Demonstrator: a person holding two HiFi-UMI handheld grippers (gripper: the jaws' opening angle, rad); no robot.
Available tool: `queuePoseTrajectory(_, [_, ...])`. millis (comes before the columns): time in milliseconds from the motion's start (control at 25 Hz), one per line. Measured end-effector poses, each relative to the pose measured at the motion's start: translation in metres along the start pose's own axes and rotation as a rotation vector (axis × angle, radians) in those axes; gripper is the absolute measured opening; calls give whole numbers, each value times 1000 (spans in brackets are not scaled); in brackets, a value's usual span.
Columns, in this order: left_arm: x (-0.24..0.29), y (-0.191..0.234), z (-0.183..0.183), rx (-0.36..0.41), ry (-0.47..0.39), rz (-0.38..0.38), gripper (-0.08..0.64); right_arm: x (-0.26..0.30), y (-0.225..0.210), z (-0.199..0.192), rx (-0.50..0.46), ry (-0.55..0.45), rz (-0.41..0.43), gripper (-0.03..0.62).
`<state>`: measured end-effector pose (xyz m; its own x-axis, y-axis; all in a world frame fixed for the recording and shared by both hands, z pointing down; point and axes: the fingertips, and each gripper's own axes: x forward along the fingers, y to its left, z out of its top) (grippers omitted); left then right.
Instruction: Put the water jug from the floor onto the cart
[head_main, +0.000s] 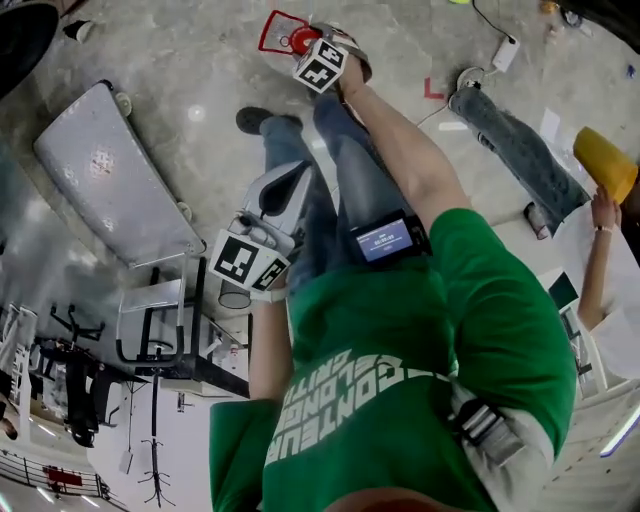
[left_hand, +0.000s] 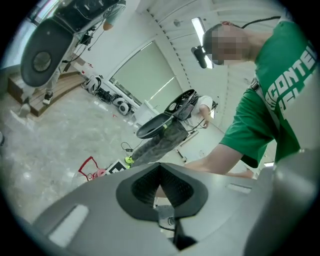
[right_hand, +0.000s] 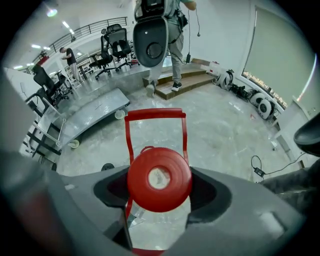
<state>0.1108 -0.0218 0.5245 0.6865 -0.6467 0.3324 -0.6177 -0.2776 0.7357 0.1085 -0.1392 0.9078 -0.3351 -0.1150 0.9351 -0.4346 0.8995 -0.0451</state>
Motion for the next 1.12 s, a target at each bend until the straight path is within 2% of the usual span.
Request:
queuePoseTrajectory(280, [-8,-18,19,34,-73,27,14,-61,0,-6,-19,-21,28,302])
queuePoseTrajectory(680, [-48,-45,50,114,-204,96,14,-180,-5,20,-57,-90,27,302])
queuePoseTrajectory(960, [-69,-53,91,166,-331,162,14,-266,-33,74,-101,-172,27,302])
queuePoseTrajectory(1120, [-93,-58,105,183,-382,209,14,-315,-35,100,-139,-215,32,302])
